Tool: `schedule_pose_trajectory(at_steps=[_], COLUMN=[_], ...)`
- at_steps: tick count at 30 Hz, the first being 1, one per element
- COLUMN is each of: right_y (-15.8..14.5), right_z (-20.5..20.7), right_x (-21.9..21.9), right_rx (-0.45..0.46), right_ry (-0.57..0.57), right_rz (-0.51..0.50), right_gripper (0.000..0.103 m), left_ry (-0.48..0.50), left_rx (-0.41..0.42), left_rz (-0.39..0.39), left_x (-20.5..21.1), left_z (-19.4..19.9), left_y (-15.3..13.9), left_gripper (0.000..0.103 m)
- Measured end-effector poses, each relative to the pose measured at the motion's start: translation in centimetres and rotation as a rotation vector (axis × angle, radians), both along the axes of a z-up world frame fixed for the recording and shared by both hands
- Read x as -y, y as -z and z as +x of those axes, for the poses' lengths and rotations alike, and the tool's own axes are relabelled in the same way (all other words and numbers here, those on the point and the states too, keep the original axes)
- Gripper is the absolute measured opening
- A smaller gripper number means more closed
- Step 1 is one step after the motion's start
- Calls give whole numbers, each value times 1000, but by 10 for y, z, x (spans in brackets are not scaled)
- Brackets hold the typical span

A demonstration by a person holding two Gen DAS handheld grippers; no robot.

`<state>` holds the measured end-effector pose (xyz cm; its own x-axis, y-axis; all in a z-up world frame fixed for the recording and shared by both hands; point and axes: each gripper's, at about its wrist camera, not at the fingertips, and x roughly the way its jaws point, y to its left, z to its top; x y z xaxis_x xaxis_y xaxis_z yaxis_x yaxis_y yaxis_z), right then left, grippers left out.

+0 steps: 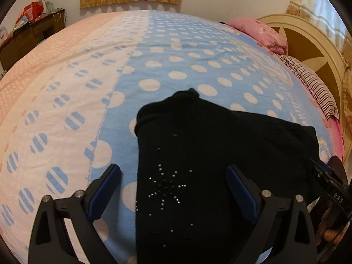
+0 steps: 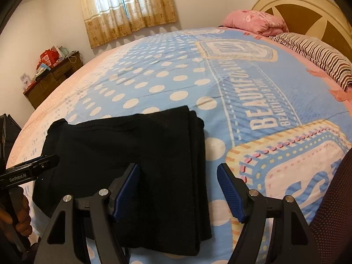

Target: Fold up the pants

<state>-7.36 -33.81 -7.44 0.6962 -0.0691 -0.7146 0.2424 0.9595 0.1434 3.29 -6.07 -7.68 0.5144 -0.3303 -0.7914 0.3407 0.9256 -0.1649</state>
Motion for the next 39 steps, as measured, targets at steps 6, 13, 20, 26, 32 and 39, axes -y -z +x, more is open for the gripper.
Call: schedule_pose_trajectory(at_steps=[6, 13, 20, 26, 32, 39], right_y=[2, 8, -1, -35, -58, -22], right_z=[1, -11, -39, -37, 19, 112], right_x=[1, 2, 17, 8, -62, -179], right_rx=[-3, -11, 19, 137, 139, -32], right_ry=[-4, -6, 64, -61, -426, -746], right_rz=[21, 61, 62, 15, 88, 75], right_gripper=[74, 74, 74, 48, 47, 13], left_ry=[2, 6, 11, 10, -20, -34], left_rx=[6, 3, 8, 15, 39, 63], left_rz=[9, 9, 46, 61, 66, 61], left_x=[1, 0, -4, -18, -28, -29], left_z=[-3, -2, -9, -28, -43, -46], left_y=[2, 1, 5, 7, 12, 16], left_gripper=[98, 98, 99, 99, 99, 100])
